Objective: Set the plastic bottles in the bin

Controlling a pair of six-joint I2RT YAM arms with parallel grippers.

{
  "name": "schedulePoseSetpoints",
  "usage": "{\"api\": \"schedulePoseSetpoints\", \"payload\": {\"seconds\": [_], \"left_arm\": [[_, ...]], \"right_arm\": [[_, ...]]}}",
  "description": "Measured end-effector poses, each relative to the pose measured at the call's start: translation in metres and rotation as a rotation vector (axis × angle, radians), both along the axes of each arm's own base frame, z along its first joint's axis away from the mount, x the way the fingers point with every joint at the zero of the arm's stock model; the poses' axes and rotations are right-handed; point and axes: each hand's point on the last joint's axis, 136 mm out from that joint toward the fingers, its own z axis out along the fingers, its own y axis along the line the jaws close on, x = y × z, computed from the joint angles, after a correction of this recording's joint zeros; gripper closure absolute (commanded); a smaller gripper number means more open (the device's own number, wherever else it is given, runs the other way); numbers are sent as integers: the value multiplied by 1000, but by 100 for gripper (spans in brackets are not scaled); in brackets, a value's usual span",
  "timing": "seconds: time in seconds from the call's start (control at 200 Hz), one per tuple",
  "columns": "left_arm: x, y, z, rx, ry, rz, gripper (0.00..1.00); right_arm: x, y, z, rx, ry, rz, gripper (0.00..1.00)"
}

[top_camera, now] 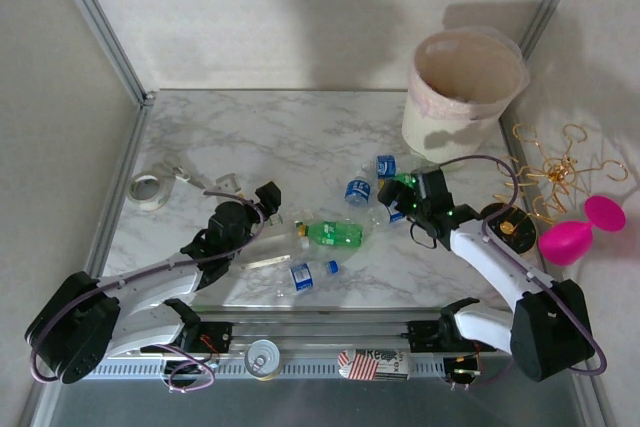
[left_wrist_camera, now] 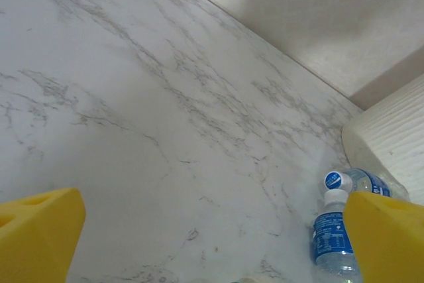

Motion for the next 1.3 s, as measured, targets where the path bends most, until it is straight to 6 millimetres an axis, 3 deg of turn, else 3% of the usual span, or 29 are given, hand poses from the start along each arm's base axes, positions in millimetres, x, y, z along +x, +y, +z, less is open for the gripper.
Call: {"api": "schedulePoseSetpoints", "payload": {"seconds": [0.195, 0.366, 0.656, 1.297], "left_arm": [[-1, 2, -2, 5, 3, 8, 0], [0, 3, -2, 8, 3, 14, 0], [0, 7, -6, 23, 13, 33, 0], [2, 13, -12, 44, 28, 57, 0]], "right_arm": [[-11, -4, -18, 81, 28, -92, 6], [-1, 0, -22, 146, 23, -159, 7], [6, 5, -50, 165, 99, -208, 12], [16, 8, -74, 136, 127, -203, 21]]}}
